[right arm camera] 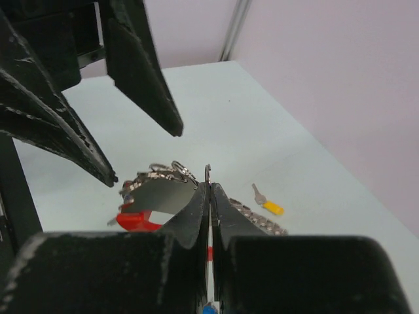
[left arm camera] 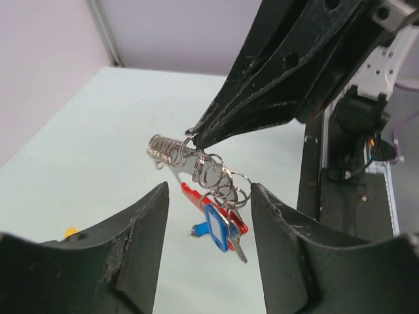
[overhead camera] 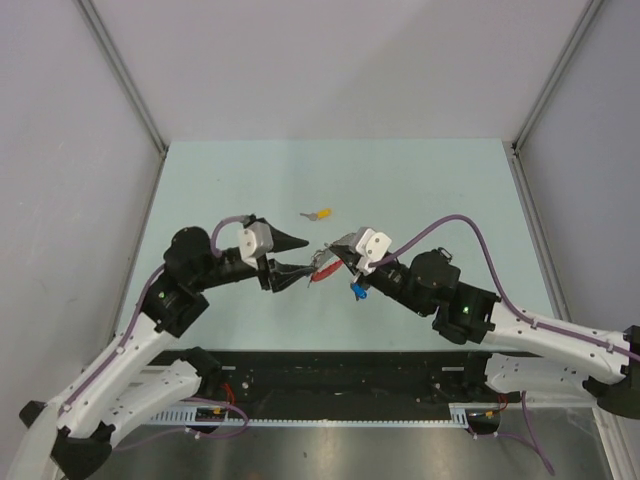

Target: Put the keys on the keyring

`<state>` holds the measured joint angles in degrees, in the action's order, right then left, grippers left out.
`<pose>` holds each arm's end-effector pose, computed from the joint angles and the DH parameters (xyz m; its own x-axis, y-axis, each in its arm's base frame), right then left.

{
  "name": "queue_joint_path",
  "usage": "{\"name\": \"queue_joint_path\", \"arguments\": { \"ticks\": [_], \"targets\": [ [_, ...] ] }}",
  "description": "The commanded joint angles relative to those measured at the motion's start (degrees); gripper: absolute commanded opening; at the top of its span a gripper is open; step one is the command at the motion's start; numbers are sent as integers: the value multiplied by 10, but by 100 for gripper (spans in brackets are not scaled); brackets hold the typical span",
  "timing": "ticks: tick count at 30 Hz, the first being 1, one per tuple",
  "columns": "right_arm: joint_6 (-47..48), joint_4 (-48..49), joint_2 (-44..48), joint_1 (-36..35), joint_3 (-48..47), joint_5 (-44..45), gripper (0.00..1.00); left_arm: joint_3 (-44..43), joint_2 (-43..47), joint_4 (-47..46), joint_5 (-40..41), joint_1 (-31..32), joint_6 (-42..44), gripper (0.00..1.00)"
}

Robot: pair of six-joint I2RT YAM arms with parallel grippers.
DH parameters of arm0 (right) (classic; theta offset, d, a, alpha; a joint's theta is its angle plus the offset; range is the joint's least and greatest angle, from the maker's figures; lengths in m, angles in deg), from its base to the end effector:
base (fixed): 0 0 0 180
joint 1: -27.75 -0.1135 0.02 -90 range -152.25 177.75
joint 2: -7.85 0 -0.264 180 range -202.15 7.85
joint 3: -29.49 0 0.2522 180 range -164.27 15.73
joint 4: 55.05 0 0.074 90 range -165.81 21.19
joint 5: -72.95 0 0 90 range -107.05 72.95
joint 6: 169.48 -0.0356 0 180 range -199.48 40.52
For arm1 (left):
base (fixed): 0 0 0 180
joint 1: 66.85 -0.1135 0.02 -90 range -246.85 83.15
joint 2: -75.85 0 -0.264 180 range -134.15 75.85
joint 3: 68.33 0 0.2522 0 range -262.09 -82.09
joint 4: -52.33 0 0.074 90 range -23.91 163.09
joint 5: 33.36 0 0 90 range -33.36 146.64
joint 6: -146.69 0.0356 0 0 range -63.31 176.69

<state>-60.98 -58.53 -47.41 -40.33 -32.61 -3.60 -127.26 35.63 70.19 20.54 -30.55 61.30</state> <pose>0.0929 0.2088 0.3668 0.2795 -0.1320 -0.9510 -0.7665 0.5658 -0.3038 0.1166 -0.1117 0.3664 0.0885 0.0156 -0.9960 0.9491 0.3021 0.0891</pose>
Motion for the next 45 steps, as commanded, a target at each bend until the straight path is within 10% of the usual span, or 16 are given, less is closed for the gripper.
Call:
{"name": "queue_joint_path", "arguments": {
  "ticks": [1, 29, 45],
  "targets": [
    [36, -89, 9, 26, -51, -79, 0, -62, -49, 50, -78, -23, 74, 59],
    [26, -207, -22, 84, -94, -245, 0, -26, -71, 13, -137, -56, 78, 55],
    [18, -188, -41, 66, -95, -250, 0, 9, -75, 36, -100, -10, 103, 34]
  ]
}}
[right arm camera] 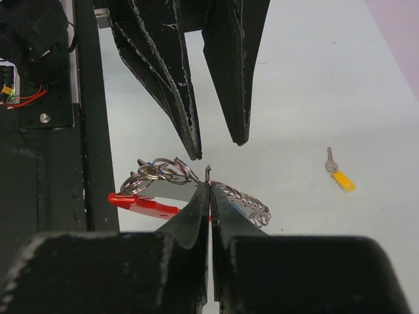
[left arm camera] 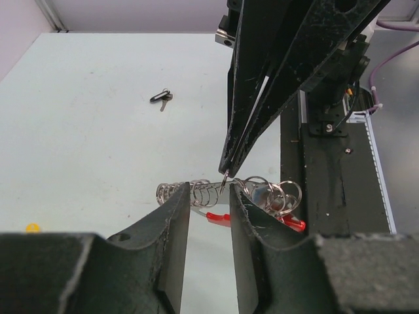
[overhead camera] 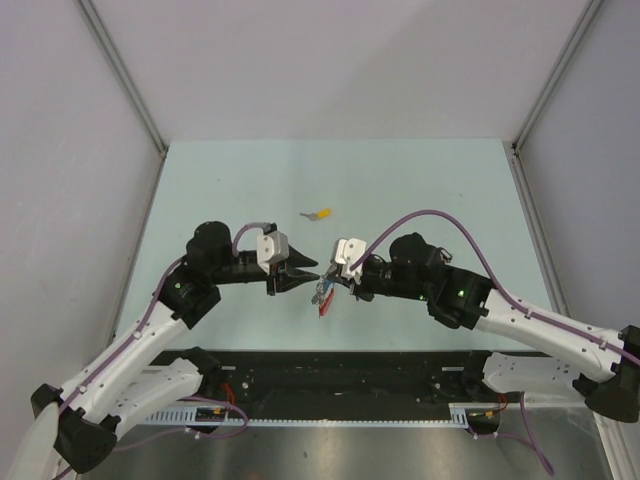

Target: Put the keys on the keyring

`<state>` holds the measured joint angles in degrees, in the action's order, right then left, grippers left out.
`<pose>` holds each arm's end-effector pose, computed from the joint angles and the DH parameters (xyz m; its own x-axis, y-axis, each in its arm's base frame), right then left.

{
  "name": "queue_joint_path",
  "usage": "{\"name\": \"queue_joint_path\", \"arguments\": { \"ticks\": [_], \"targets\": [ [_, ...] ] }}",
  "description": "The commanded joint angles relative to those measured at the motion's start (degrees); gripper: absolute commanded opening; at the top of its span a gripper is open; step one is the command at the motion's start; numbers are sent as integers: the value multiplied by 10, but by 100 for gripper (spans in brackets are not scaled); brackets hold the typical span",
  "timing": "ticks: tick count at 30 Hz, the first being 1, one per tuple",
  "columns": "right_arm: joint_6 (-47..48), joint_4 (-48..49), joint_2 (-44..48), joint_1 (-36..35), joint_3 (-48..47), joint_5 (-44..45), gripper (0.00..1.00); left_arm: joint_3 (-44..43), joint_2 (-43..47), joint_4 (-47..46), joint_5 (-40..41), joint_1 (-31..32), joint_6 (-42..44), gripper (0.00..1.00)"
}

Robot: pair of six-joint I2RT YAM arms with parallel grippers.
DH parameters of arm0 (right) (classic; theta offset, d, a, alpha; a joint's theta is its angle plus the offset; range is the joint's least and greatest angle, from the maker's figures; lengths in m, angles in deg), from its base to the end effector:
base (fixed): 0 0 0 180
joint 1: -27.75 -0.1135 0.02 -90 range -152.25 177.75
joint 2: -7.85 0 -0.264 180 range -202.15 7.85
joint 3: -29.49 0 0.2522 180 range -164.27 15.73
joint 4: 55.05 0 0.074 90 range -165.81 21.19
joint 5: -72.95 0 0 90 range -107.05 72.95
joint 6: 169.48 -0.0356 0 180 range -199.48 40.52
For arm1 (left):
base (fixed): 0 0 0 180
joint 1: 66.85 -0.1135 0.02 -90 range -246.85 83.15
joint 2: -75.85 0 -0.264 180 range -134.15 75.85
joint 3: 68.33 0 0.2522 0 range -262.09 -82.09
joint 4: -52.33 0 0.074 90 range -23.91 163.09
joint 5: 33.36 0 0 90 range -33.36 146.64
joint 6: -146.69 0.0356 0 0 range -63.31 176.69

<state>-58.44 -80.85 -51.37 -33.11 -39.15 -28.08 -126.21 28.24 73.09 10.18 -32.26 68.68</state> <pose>0.1101 0.2114 0.3509 0.2117 -0.3439 -0.9148 -0.9329 0.2080 -0.2941 0.1393 -0.1274 0.3355 0.0565 0.1349 -0.9893 0.9877 0.1374 0.0752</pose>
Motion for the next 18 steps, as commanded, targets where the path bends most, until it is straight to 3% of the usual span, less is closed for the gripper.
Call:
{"name": "queue_joint_path", "arguments": {
  "ticks": [1, 18],
  "targets": [
    [-7, 35, -2, -5, -29, -5, 0, 1, -2, 10, 3, 9, 32, 34],
    [-13, 42, -7, -7, -30, -5, 0, 16, -9, 4, 4, 29, 44, 31]
  ]
}}
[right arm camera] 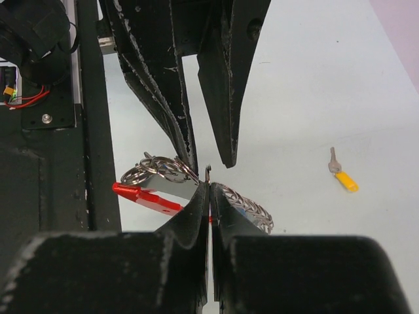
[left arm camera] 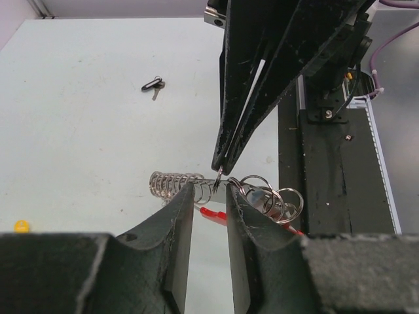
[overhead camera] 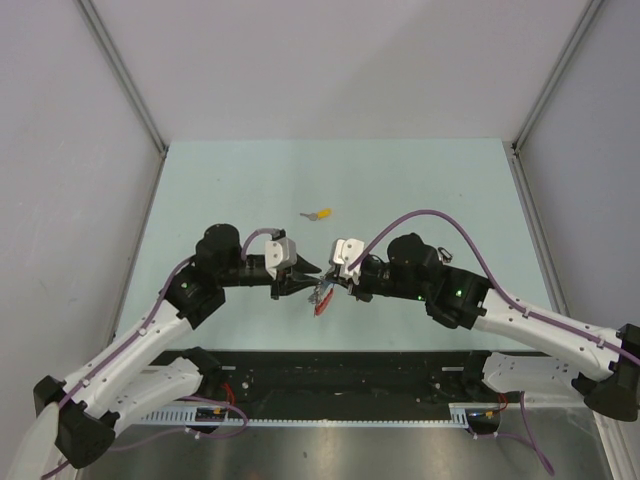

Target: Put the keys on the keyring

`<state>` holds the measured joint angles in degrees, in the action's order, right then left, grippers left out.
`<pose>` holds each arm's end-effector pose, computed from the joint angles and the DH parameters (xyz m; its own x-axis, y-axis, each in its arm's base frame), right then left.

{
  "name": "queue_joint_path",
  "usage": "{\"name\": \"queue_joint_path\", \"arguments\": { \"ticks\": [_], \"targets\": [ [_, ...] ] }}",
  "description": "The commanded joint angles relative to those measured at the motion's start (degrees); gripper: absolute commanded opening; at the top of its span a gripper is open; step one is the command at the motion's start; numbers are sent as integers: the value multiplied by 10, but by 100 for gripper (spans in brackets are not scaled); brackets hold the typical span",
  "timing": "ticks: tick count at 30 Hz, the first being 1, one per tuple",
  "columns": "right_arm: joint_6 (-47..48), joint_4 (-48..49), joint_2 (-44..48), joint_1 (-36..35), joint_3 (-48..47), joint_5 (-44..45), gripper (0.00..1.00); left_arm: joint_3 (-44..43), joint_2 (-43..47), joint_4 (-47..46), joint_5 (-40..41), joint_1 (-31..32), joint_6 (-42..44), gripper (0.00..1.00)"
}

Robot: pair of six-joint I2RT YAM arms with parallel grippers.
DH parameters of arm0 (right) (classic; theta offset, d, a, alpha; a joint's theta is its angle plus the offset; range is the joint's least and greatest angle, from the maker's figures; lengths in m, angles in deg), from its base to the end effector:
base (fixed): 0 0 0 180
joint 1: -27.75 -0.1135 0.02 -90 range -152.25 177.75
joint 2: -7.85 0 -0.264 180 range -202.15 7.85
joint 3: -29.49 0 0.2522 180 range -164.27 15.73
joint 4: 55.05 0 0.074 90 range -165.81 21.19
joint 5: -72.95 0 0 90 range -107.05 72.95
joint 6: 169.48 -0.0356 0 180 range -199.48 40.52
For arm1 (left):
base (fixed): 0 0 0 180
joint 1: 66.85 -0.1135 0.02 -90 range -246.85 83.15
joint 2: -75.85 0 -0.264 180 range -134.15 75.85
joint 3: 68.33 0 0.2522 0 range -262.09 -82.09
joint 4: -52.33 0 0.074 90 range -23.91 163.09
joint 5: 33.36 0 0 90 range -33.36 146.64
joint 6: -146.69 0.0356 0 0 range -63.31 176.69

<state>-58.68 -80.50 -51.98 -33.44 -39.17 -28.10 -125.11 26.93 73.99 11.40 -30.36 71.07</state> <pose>0.1101 0.2144 0.3493 0.2080 -0.3451 -0.9152 -0.9356 0.2027 -0.2890 0.1398 -0.1348 0.3234 0.0559 0.1762 -0.9828 0.9903 0.1159 0.0771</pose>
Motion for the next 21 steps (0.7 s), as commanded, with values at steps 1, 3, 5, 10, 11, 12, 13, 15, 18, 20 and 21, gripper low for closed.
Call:
{"name": "queue_joint_path", "arguments": {
  "ticks": [1, 3, 5, 10, 11, 12, 13, 15, 18, 20, 21],
  "targets": [
    [-14, 39, -2, -3, -29, -4, 0, 5, 6, -7, -8, 10, 21, 31],
    [-15, 42, -1, -3, -29, -3, 0, 10, 10, -13, -7, 12, 20, 30],
    [-22, 45, -2, -3, -29, 2, 0, 14, 12, -22, -6, 13, 16, 28],
    [-41, 51, -3, -7, -29, 22, 0, 24, 17, -39, 4, 18, 3, 23],
    [-43, 52, -2, -8, -29, 23, 0, 27, 19, -41, 11, 19, 1, 23],
    [-45, 54, -2, -9, -29, 29, 0, 29, 21, -48, 15, 20, -1, 22],
    [-47, 54, -3, -10, -29, 30, 0, 30, 22, -53, 19, 20, -7, 21],
    [-51, 57, -5, -15, -29, 34, 0, 37, 27, -62, 31, 21, -14, 19],
    [-54, 59, -6, -20, -29, 40, 0, 44, 34, -75, 44, 21, -22, 16],
    [-58, 61, -7, -22, -29, 45, 0, 44, 35, -73, 49, 21, -22, 13],
    [-61, 61, -5, -23, -29, 51, 0, 44, 36, -72, 51, 21, -22, 12]
  ]
}}
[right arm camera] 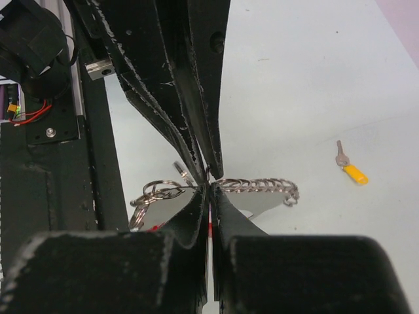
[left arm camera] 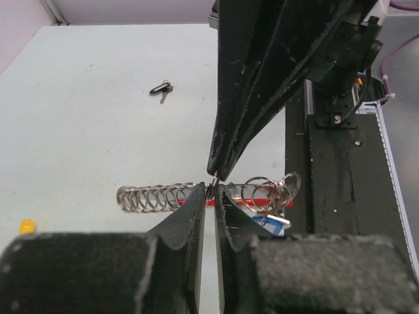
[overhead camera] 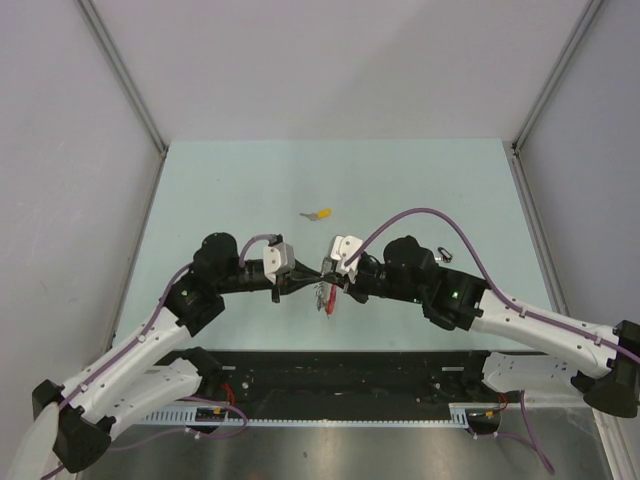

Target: Put the keys on the keyring

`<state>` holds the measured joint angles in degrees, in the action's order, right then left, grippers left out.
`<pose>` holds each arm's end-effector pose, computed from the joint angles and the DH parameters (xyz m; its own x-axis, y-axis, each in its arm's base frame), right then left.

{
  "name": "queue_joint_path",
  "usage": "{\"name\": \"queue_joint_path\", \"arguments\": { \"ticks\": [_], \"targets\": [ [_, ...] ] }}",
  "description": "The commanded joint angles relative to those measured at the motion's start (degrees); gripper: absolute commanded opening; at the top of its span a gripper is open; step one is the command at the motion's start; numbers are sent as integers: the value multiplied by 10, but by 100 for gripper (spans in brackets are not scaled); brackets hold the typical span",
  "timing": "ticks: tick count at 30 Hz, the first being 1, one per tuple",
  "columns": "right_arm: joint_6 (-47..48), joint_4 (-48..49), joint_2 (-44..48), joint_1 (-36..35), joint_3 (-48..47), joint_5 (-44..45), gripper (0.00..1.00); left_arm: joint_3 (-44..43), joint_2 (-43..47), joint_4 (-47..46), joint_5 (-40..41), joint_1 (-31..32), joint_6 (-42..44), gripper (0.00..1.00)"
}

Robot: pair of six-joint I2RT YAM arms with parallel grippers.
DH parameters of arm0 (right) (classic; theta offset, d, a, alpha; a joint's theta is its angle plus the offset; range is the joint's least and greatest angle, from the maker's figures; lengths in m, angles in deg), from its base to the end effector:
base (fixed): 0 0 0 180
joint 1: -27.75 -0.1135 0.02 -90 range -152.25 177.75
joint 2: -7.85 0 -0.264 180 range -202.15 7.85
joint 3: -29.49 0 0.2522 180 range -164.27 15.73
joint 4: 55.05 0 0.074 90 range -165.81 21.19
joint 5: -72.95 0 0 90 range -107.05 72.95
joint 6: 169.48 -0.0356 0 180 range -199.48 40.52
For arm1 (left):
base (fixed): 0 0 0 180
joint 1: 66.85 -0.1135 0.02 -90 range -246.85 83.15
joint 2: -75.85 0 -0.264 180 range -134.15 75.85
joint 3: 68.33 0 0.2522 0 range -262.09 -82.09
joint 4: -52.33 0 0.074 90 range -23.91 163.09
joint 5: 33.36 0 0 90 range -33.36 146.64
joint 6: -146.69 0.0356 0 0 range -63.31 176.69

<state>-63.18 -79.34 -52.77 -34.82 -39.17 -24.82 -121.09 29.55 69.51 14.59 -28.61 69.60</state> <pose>0.1086 0.2198 0.3482 0.1399 -0.3342 -0.9321 -0.9376 0.2578 -0.2331 0.1320 -0.1344 0.3141 0.0758 0.1515 -0.9855 0.9845 0.1457 0.0981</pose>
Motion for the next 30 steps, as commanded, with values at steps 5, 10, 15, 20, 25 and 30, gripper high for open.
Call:
{"name": "queue_joint_path", "arguments": {
  "ticks": [5, 10, 15, 20, 25, 30],
  "targets": [
    [-29, 55, 9, -11, -29, 32, 0, 8, 12, -32, 26, 3, -11, 12],
    [-42, 58, 8, -15, -29, 40, 0, 10, 14, -32, 25, 4, -17, 17],
    [-47, 62, 8, -19, -29, 44, 0, 13, 16, -53, 27, 5, -22, 17],
    [-54, 66, 6, -22, -29, 46, 0, 17, 19, -65, 26, 6, -30, 16],
    [-59, 68, 6, -26, -29, 51, 0, 19, 21, -68, 31, 9, -34, 11],
    [-65, 67, 3, -33, -29, 61, 0, 22, 21, -77, 40, 10, -43, 6]
  ]
}}
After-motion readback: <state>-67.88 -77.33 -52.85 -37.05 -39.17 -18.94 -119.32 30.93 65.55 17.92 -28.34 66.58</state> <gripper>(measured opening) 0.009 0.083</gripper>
